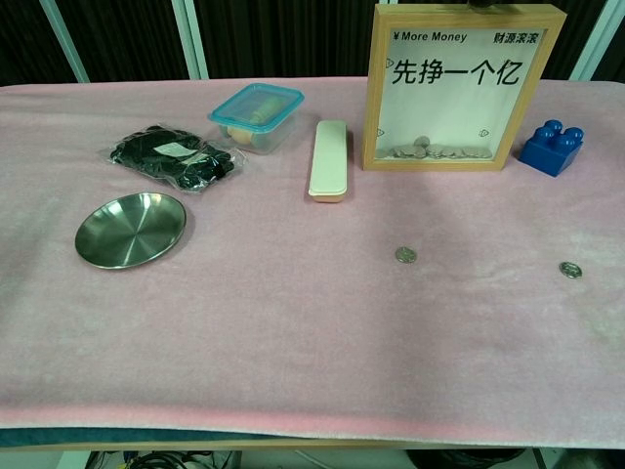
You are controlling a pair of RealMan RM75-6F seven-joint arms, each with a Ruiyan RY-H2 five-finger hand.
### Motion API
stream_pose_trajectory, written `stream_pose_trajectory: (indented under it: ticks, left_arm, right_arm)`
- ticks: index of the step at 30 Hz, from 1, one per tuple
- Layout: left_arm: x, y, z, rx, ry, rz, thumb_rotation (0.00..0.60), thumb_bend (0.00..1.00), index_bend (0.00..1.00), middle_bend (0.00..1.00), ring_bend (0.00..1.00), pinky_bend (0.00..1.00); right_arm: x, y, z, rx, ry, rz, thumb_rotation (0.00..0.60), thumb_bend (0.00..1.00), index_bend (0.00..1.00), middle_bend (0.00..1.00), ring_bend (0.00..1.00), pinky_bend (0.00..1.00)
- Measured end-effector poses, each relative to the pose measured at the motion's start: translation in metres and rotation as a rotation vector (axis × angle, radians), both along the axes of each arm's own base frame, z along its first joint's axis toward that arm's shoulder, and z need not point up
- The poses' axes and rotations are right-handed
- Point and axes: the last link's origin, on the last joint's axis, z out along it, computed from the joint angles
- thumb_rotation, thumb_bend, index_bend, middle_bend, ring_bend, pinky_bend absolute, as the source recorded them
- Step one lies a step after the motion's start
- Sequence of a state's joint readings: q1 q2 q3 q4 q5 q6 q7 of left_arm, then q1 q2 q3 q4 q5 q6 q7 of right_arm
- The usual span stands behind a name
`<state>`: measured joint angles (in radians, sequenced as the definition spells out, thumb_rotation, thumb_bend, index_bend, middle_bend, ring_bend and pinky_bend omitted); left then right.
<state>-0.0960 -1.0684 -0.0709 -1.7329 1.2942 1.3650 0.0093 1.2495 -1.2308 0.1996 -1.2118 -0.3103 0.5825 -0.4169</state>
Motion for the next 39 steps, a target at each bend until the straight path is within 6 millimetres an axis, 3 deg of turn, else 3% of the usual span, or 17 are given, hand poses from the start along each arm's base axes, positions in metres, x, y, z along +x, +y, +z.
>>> stream_pose_trajectory:
  ticks: [7, 26, 29, 35, 39]
  left_arm:
    - [0.0, 0.0, 0.0, 0.001, 0.001, 0.004, 0.6, 0.37, 0.05, 0.0, 0.0, 0.01]
    - [0.0, 0.0, 0.0, -0.002, 0.001, 0.005, 0.6, 0.37, 0.05, 0.0, 0.0, 0.03]
    - [0.001, 0.0, 0.0, -0.002, 0.0, 0.003, 0.6, 0.37, 0.05, 0.0, 0.0, 0.03]
    - [0.002, -0.001, -0.001, -0.005, -0.001, -0.002, 0.6, 0.37, 0.05, 0.0, 0.0, 0.03]
    - [0.002, -0.001, -0.001, -0.006, -0.001, -0.007, 0.6, 0.37, 0.05, 0.0, 0.0, 0.03]
  right_arm:
    - [-0.003, 0.0, 0.0, 0.004, 0.003, -0.008, 0.6, 0.39, 0.45, 0.82, 0.89, 0.92]
    - [0.005, 0.003, 0.016, -0.045, -0.045, 0.014, 0.6, 0.38, 0.39, 0.79, 0.86, 0.91]
    - [0.006, 0.008, 0.024, -0.068, -0.064, 0.025, 0.6, 0.36, 0.36, 0.66, 0.75, 0.83]
    - [-0.002, 0.03, 0.039, -0.099, -0.038, 0.054, 0.6, 0.28, 0.3, 0.35, 0.44, 0.48]
    - [-0.015, 0.056, 0.048, -0.147, 0.026, 0.08, 0.6, 0.24, 0.28, 0.27, 0.34, 0.39]
